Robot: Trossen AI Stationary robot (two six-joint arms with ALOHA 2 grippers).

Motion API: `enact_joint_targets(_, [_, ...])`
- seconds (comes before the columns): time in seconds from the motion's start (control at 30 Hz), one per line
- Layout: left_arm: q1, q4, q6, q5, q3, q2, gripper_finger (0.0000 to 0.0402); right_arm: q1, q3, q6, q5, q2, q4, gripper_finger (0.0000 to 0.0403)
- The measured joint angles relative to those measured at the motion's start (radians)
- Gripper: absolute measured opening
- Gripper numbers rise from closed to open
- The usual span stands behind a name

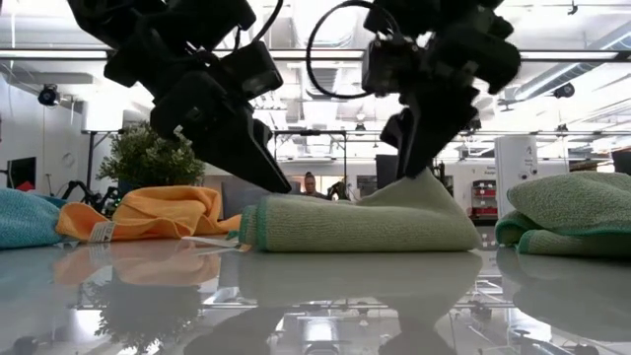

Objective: Fold microfiber towels
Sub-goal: Fold the top green towel

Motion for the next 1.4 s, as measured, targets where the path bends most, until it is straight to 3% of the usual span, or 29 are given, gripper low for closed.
enact_joint_targets(0.2, [0.006, 0.000, -0.043, -0.005, 0.000, 0.000, 0.0170, -0.001, -0.032, -0.001, 0.071, 0.000, 0.026, 0.0112])
enact_joint_targets(0.47, [0.016, 0.015, -0.089, 0.046, 0.000, 0.046, 0.0176, 0.000, -0.077, -0.012, 0.070, 0.001, 0.077, 0.0106])
enact_joint_targets(0.6, [0.027, 0.032, -0.101, 0.110, 0.007, 0.103, 0.0176, 0.000, -0.084, -0.024, 0.069, 0.001, 0.090, 0.0076])
enact_joint_targets(0.77, [0.029, 0.048, -0.056, 0.121, 0.016, 0.099, 0.0174, 0.000, -0.084, -0.066, 0.067, 0.001, 0.093, 0.0017])
enact_joint_targets(0.93, [0.031, 0.033, 0.006, 0.120, 0.015, 0.051, 0.0148, -0.007, -0.084, -0.099, 0.067, 0.000, 0.093, 0.0011])
enact_joint_targets(1.27, [0.046, -0.068, 0.043, 0.138, 0.011, 0.000, 0.0058, -0.024, -0.084, -0.154, 0.068, -0.019, 0.092, 0.0011])
enact_joint_targets(1.4, [0.063, -0.062, 0.115, 0.055, 0.013, 0.000, 0.0036, -0.024, -0.069, -0.177, 0.069, -0.020, 0.094, 0.0011])
